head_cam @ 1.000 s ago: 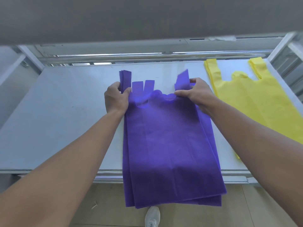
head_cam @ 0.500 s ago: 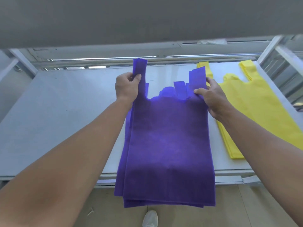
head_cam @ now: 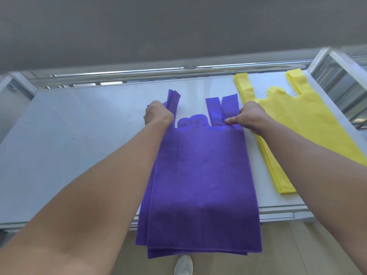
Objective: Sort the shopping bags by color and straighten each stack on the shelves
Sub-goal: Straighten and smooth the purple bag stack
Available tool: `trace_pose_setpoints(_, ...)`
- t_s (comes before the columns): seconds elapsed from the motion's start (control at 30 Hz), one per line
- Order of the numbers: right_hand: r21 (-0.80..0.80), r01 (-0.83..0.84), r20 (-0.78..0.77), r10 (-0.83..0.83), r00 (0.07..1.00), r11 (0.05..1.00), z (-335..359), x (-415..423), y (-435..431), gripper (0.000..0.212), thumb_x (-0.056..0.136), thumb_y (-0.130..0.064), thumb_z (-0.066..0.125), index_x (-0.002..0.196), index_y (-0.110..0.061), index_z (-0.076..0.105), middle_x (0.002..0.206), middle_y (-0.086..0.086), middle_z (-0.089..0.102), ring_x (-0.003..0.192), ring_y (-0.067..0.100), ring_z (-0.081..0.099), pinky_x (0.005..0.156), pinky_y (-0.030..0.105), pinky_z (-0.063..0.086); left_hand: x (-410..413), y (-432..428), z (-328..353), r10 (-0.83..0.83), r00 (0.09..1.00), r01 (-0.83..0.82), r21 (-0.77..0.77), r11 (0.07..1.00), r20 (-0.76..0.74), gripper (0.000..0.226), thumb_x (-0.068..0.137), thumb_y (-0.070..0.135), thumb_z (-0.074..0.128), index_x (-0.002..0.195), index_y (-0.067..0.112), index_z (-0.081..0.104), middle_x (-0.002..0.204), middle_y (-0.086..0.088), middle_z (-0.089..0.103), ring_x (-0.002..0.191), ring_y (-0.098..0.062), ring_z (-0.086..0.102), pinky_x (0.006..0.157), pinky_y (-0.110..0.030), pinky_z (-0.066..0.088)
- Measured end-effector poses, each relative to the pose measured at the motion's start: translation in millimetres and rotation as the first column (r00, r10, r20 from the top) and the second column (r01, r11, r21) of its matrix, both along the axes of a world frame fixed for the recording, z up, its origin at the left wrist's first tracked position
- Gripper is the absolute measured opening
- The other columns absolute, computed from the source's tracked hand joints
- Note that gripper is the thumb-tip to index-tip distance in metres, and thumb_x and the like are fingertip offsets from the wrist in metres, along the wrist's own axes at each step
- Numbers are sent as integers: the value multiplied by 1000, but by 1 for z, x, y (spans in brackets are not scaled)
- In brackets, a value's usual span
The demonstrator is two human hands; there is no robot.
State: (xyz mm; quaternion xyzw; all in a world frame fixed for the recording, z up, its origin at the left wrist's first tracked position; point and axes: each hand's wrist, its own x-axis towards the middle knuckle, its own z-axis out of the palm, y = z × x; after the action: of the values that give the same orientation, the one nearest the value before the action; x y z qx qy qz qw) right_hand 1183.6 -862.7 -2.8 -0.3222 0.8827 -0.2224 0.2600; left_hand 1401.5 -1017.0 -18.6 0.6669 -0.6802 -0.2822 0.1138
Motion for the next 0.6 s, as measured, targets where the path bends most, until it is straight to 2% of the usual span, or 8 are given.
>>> trace_pose_setpoints(0.1,-23,-2,42,3,999,1000,-1,1,0,42,77,-29,90,71,-12,51,74,4,52,67,23,50,55,32,36,-3,-4,6,-31,999,30,57,998,17,25,83,7,70,103,12,55,123,-13,67,117,-37,63,98,-44,56)
trace_pose_setpoints(0.17,-91,-5,38,8,999,996,-5,2,2,30,78,-21,86,71,-10,58,73,4,60,70,24,57,59,32,44,-4,-3,3,-52,997,51,29,998,60,28,83,9,66,110,9,59,122,-12,67,118,-36,61,101,-45,53)
trace_pose_setpoints(0.23,-204,26,79,-10,997,979,-8,4,8,19,78,-17,83,83,-13,66,83,2,69,79,22,66,68,33,52,1,3,-1,-65,996,68,-48,997,68,33,85,13,65,117,12,61,118,-8,67,114,-33,61,101,-44,50)
trace_pose_setpoints(0.27,-251,41,109,-13,994,967,-9,5,12,22,79,-17,84,90,-17,65,89,1,70,83,21,68,70,33,53,4,7,-3,-81,996,83,-88,993,24,32,88,14,65,119,13,59,115,-5,66,110,-31,62,100,-42,49)
trace_pose_setpoints(0.33,-312,65,192,-4,981,948,-11,7,17,33,80,-19,84,102,-21,60,98,2,70,87,20,69,74,35,55,14,18,-4,-139,972,116,-128,985,-189,31,94,15,63,121,12,51,109,-2,60,102,-28,60,91,-37,48)
trace_pose_setpoints(0.47,-434,72,276,57,960,898,-4,10,21,33,89,-15,74,117,-20,57,110,1,74,96,22,73,88,40,60,41,33,3,-221,768,120,-204,972,-601,35,98,7,59,128,17,43,112,-5,64,82,-23,74,76,-37,59)
trace_pose_setpoints(0.53,-497,78,296,84,952,864,3,13,18,31,91,-10,71,118,-19,61,110,0,76,100,20,74,89,37,61,52,31,6,-166,702,38,-196,980,-692,40,97,3,55,132,18,43,110,-8,68,70,-18,75,67,-31,60)
trace_pose_setpoints(0.6,-514,98,331,92,939,852,5,15,11,34,92,-7,69,122,-18,59,106,-2,76,91,16,75,85,33,60,60,23,4,-104,732,-44,-199,979,-673,44,97,6,56,136,22,44,113,-8,68,73,-9,70,66,-22,56)
